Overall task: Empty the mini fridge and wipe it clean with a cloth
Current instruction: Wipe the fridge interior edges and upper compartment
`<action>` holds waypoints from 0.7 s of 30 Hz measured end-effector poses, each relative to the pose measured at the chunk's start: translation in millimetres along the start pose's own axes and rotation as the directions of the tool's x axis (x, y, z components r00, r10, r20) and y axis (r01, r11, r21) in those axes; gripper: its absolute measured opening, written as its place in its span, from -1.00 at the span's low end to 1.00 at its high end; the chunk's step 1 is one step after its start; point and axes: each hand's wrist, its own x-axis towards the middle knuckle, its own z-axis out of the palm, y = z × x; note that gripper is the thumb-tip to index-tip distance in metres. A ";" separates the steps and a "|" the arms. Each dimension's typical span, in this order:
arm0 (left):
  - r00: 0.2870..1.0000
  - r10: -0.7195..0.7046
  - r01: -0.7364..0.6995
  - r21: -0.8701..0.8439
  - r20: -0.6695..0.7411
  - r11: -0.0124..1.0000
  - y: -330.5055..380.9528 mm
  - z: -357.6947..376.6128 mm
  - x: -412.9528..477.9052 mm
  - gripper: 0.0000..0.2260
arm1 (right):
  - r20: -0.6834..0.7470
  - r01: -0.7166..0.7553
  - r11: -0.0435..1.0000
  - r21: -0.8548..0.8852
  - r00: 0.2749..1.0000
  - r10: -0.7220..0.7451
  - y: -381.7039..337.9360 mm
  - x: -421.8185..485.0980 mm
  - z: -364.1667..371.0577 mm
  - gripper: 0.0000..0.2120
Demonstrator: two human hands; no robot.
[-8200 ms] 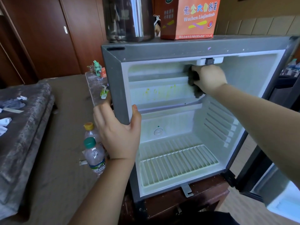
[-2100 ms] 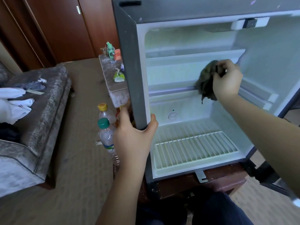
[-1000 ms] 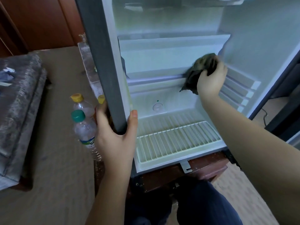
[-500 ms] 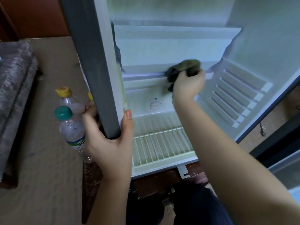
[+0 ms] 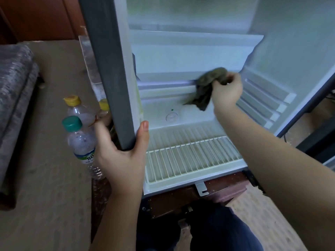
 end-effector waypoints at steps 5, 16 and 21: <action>1.000 -0.021 0.021 -0.016 0.024 1.000 -0.2 -3.4 2.4 -0.41 | 0.124 -0.088 0.994 0.066 0.989 0.079 -15.3 -16.2 11.7 -0.75; 0.997 -0.041 0.041 -0.003 0.061 0.999 -2.5 -8.2 3.8 -0.41 | 0.529 0.690 0.724 -0.007 0.617 -0.583 -22.7 -107.5 72.1 -0.70; 0.998 -0.044 0.044 0.000 0.052 0.999 -1.0 -7.3 3.6 -0.47 | 0.560 0.820 0.558 -0.126 0.523 -0.642 -7.1 -91.8 59.9 -0.62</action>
